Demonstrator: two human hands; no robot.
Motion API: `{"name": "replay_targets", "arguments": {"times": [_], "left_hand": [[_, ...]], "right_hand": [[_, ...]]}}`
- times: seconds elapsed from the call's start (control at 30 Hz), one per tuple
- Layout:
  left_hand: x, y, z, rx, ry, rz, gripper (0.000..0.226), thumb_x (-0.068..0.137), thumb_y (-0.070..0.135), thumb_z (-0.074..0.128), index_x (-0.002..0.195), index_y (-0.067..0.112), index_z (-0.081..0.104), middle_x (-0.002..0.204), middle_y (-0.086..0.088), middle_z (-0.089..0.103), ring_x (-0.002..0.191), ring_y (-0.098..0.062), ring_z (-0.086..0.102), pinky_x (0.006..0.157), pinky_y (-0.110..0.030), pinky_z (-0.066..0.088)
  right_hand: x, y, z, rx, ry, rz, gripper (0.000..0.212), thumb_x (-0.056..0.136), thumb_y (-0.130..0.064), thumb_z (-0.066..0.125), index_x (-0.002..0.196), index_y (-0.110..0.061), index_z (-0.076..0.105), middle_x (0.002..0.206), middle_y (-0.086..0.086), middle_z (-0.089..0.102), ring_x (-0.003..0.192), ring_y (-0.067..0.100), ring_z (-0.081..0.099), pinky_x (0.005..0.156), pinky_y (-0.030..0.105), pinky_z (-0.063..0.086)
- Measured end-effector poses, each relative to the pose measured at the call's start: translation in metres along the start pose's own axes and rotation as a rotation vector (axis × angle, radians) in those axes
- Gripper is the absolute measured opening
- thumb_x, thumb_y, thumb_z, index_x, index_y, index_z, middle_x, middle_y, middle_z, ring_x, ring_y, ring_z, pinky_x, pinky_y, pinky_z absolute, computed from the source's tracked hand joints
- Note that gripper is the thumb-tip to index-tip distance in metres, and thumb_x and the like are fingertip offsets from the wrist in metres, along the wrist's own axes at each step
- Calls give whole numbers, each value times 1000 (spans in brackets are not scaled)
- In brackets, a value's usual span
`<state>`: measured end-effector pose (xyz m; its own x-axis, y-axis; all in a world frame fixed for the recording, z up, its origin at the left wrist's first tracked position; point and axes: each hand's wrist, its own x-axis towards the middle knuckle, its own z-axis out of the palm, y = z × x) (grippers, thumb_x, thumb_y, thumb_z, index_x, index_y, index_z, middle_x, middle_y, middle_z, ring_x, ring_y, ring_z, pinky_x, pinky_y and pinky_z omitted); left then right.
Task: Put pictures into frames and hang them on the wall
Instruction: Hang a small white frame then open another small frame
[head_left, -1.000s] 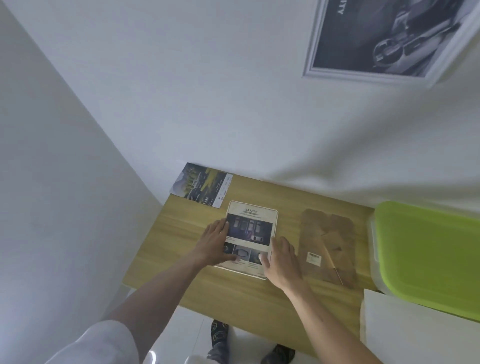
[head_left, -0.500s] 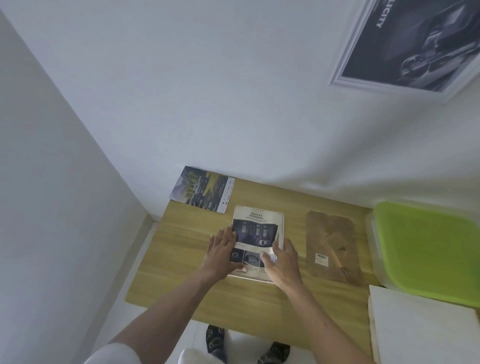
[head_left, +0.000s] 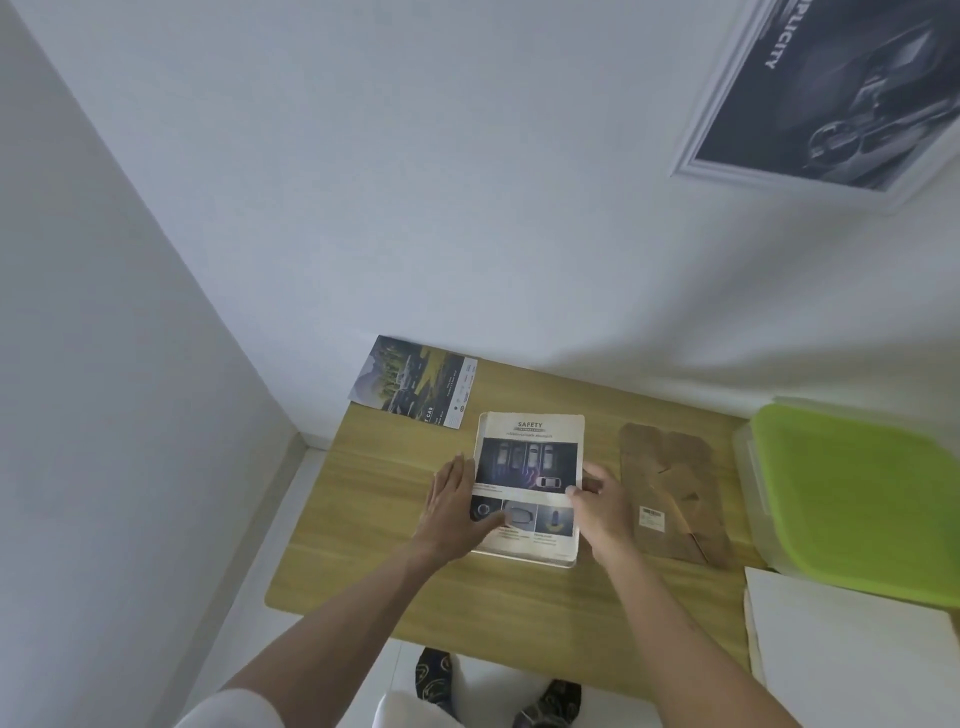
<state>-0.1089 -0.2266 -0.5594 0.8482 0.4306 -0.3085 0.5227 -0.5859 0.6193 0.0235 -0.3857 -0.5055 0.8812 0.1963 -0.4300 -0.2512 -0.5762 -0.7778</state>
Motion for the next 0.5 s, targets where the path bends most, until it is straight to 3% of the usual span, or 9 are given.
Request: {"name": "replay_targets", "arguments": {"times": [0.1, 0.17, 0.23, 0.33, 0.4, 0.5], "left_hand": [[1, 10, -4, -137, 140, 27, 75, 92, 59, 49, 147, 10, 36, 156, -7, 32, 146, -20, 15, 120, -43, 21], [1, 22, -7, -232, 257, 69, 48, 94, 41, 57, 129, 8, 56, 137, -7, 52, 135, -20, 33, 113, -40, 33], [-2, 38, -9, -299, 317, 53, 32, 91, 30, 65, 112, 6, 64, 112, -2, 60, 114, -17, 47, 98, -32, 44], [-6, 59, -11, -634, 181, -73, 15, 86, 20, 72, 95, 10, 67, 91, -1, 69, 81, -20, 69, 76, -35, 59], [-8, 71, -6, -867, 56, -168, 13, 84, 12, 72, 96, 8, 68, 90, -8, 73, 79, -23, 73, 75, -40, 61], [-10, 85, 8, -933, -86, -252, 13, 82, 6, 69, 94, -1, 69, 92, -14, 73, 81, -24, 71, 76, -37, 59]], "right_hand": [[0, -1, -15, 117, -33, 39, 37, 92, 6, 60, 116, -23, 58, 97, -2, 66, 86, 14, 65, 66, 26, 53], [-2, 0, -24, 190, -56, 58, 39, 92, 8, 60, 114, -24, 55, 96, -2, 67, 86, 16, 67, 68, 29, 56], [-3, 7, -32, 236, -69, 71, 41, 91, 8, 61, 118, -23, 58, 99, 1, 70, 90, 20, 70, 74, 36, 59], [-2, 23, -48, 237, -60, 49, 44, 89, 8, 64, 124, -18, 61, 101, 2, 73, 93, 23, 72, 85, 48, 59], [-1, 34, -62, 209, -58, 49, 48, 88, 7, 66, 128, -17, 59, 102, 4, 72, 93, 25, 72, 85, 50, 59], [-1, 53, -90, 122, -56, 56, 51, 87, 3, 67, 132, -17, 54, 107, 8, 66, 93, 26, 69, 79, 45, 60]]}}
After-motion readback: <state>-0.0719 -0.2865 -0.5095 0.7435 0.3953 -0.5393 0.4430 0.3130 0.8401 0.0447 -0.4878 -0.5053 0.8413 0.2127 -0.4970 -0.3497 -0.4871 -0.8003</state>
